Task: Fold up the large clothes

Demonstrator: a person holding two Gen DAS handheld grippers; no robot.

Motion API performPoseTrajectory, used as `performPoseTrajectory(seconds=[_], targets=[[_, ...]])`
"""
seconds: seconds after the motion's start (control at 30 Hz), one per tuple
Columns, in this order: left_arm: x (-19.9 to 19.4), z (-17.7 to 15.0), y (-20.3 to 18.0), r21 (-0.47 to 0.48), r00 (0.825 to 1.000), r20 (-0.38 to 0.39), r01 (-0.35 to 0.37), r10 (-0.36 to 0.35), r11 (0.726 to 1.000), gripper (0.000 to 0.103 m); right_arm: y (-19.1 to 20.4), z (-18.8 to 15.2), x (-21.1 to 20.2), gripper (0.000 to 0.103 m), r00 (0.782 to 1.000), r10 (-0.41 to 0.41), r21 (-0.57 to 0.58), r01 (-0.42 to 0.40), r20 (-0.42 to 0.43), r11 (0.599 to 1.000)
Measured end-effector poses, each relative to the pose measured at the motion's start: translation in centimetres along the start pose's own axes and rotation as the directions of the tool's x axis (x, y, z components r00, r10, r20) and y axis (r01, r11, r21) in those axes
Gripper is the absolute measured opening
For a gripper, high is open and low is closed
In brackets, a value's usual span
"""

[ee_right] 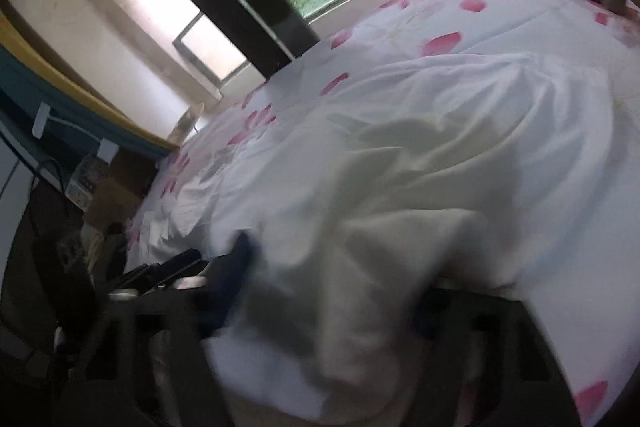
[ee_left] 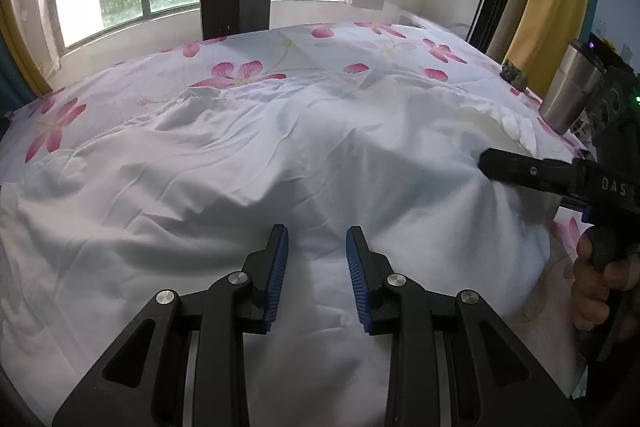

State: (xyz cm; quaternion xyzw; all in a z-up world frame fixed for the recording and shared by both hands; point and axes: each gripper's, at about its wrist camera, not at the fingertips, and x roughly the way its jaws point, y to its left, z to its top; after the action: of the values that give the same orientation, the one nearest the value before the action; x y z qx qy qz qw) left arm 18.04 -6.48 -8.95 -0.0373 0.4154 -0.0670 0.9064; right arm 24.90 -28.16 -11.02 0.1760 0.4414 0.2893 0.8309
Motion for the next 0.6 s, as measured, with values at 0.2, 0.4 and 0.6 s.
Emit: performPoseTrajectory(seconds=[0.2,0.4,0.6], targets=[[0.0,0.0,-0.1,0.009,1.0,0.009,0.003,-0.003,1.0,0.032,2.5,0.2,0.1,0.017,0.998,0.058,-0.087,-0.057,0.005,0.995],[-0.1,0.0,0.2,0.008,1.0,0.009,0.026,-0.026,1.0,0.032,6.6,1.2,-0.8,0.015,0.997,0.059,-0.201,-0.05,0.039,0.978],[-0.2,0.6,1.1,-0.02,0.998,-0.024,0.059,-0.06,0.998,0.032,10.8,2.2,-0.9,0.015,0.996,0.069,-0.294,-0.051,0.05,0.954]])
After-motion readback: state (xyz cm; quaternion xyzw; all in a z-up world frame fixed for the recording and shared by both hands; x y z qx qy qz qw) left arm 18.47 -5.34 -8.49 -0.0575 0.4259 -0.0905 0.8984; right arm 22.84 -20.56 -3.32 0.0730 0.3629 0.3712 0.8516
